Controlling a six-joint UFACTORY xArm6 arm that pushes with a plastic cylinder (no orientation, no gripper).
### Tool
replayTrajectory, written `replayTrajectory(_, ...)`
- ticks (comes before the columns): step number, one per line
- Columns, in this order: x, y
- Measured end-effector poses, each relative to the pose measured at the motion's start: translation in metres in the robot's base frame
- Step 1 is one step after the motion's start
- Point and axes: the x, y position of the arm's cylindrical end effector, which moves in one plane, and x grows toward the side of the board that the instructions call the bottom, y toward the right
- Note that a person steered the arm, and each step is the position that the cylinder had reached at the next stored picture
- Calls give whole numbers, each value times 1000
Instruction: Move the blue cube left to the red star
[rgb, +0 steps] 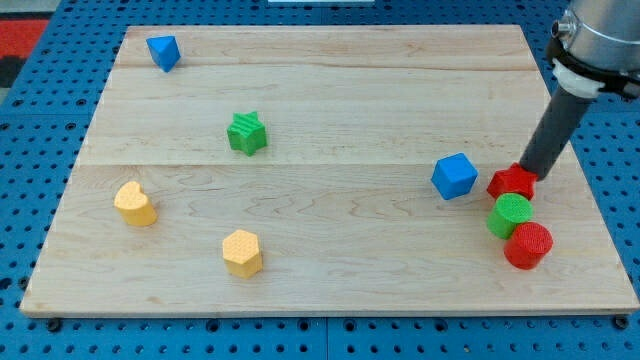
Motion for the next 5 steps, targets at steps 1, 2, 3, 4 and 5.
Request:
replayTrajectory(1, 0, -6)
replayTrajectory(2, -28, -5)
replayTrajectory(3, -82, -72)
replayTrajectory(4, -57, -138)
replayTrajectory(5, -37, -85)
